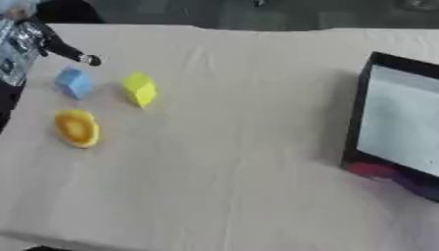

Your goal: Pick up the objects with one hand, pass them to the other hand, and then place them into the box on the other side of the table.

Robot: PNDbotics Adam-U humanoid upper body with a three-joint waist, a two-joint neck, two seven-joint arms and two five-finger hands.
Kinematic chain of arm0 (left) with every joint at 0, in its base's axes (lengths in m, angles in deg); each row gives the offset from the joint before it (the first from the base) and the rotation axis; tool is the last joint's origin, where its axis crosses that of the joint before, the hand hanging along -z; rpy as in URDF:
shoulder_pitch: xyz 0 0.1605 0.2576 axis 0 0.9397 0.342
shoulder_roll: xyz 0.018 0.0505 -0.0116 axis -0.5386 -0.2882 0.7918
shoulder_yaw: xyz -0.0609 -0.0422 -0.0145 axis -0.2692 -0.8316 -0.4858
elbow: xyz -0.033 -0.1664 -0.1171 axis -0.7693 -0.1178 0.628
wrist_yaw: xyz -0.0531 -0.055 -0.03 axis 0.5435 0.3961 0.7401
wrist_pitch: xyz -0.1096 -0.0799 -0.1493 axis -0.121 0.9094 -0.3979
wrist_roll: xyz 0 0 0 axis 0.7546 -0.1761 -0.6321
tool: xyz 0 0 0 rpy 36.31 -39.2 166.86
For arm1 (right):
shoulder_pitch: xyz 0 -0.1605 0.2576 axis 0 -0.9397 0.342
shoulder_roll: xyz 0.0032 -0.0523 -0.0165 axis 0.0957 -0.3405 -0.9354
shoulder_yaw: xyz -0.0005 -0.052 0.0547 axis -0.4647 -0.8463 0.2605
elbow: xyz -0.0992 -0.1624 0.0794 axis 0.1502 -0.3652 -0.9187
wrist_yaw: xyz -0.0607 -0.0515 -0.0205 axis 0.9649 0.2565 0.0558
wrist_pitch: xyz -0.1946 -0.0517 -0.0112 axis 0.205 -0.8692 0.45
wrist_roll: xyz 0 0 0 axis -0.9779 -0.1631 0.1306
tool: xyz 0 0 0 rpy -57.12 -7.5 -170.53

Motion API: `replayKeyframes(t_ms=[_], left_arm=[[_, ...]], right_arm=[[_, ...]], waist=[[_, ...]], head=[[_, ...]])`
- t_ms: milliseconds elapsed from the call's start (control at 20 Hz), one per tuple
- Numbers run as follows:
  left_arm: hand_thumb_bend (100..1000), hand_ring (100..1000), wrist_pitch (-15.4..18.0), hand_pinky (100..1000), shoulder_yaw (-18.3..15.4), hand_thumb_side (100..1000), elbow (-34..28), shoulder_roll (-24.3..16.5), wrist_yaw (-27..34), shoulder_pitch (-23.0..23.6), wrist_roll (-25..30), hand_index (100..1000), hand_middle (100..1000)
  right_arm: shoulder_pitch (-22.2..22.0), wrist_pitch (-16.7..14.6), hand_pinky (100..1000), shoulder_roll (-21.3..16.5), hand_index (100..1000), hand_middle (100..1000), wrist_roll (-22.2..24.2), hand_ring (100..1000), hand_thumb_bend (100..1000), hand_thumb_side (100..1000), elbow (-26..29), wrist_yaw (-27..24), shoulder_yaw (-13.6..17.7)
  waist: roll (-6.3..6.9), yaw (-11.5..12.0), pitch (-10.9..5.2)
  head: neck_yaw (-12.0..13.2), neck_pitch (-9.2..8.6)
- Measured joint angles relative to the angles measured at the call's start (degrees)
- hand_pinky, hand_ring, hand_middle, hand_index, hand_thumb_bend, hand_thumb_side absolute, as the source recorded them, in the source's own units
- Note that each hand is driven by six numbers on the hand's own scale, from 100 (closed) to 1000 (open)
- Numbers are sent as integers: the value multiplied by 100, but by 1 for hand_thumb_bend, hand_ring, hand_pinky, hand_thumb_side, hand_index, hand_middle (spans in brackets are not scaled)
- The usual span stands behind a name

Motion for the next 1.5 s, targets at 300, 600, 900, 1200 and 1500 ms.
replayKeyframes(t_ms=[300,600,900,1200,1500], left_arm=[[601,864,-11,904,-144,174,212,45,-207,2,36,835,803],[586,869,-154,912,-283,168,302,45,-225,9,-83,839,804],[576,874,-310,915,-396,208,483,47,-216,50,-218,815,803],[568,875,-385,918,-458,226,619,101,-180,89,-293,805,804],[560,877,-407,920,-491,220,656,102,-141,115,-315,797,805]], right_arm=[[0,8,940,1,952,948,8,1000,389,434,0,2,0],[0,22,940,3,952,949,21,1000,389,436,0,45,0],[0,23,940,6,951,948,22,1000,388,438,0,48,0],[-2,24,941,10,951,948,21,1000,388,440,0,50,0],[-4,25,941,56,951,947,22,1000,386,444,0,52,0]], waist=[[0,-3,0],[-2,-2,1],[-2,-9,7],[-2,-29,8],[-2,-31,8]], head=[[2,-43],[9,-79],[55,-80],[89,-104],[118,-144]])
